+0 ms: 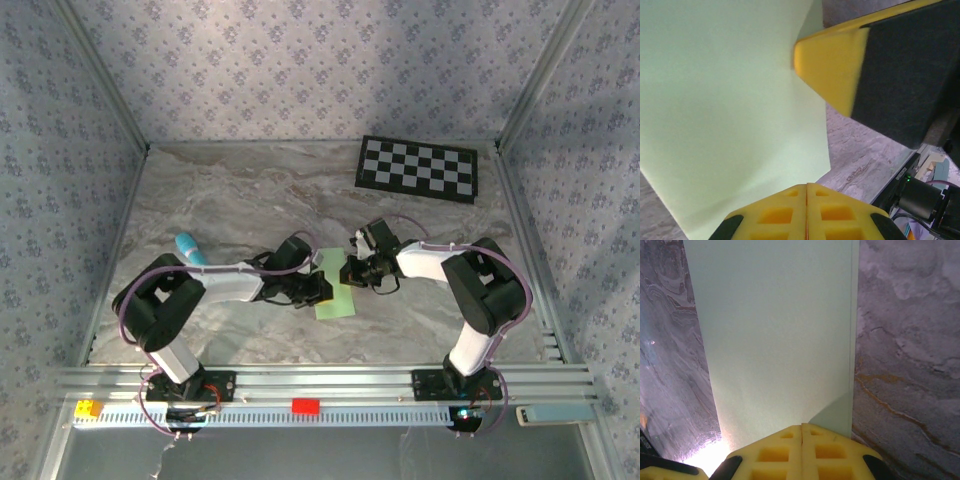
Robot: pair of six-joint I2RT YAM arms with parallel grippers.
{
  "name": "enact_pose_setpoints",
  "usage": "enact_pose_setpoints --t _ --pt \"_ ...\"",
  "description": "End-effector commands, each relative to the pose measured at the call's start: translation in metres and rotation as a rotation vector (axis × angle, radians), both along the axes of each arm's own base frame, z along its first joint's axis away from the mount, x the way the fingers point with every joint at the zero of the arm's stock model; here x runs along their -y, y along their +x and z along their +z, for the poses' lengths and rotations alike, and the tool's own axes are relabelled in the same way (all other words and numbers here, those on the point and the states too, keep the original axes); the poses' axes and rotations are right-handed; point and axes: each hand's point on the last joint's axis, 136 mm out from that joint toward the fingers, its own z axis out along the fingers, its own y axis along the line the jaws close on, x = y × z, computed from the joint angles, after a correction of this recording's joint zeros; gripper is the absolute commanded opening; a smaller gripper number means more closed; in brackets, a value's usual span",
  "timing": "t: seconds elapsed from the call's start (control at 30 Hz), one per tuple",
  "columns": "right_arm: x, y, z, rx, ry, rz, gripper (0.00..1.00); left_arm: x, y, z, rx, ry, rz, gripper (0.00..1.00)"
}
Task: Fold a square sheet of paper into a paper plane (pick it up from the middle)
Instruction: First fold the square sheet of paper in half at the center of the table.
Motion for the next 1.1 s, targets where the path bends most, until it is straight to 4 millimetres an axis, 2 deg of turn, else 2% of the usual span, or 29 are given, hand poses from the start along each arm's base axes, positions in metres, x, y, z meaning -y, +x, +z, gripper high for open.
enact_pose_setpoints --t 0.0,0.2,0.4,0.67,0.83,1.0,1.07 --pt "0.061 -0.049 -0.065 -0.201 -0.312 -0.033 0.00 -0.008 -0.015 -0.015 -0.027 0.033 -0.036 0.08" --pt "0.061 -0.049 -0.065 -0.201 -0.315 -0.033 0.00 -0.031 -0.037 -0.035 -0.056 0.110 -0.075 0.08" --pt "0.061 -0.049 -0.065 -0.199 -0.313 -0.034 0.00 -0.044 -0.051 -0.041 -0.063 0.186 -0.117 0.08" --pt "0.055 -0.046 -0.056 -0.182 -0.288 -0.023 0.00 -0.037 -0.058 -0.019 -0.005 0.181 -0.159 0.08" --pt "0.035 -0.037 -0.036 -0.123 -0.199 0.034 0.00 -0.038 -0.032 0.013 0.131 0.174 -0.071 0.08" --pt "0.014 -0.020 0.009 0.003 -0.091 0.076 0.03 -0.048 0.010 0.041 0.216 0.163 0.075 0.07" --pt "0.019 -0.016 0.027 0.044 -0.107 0.057 0.11 -0.055 0.027 0.048 0.233 0.156 0.139 0.07"
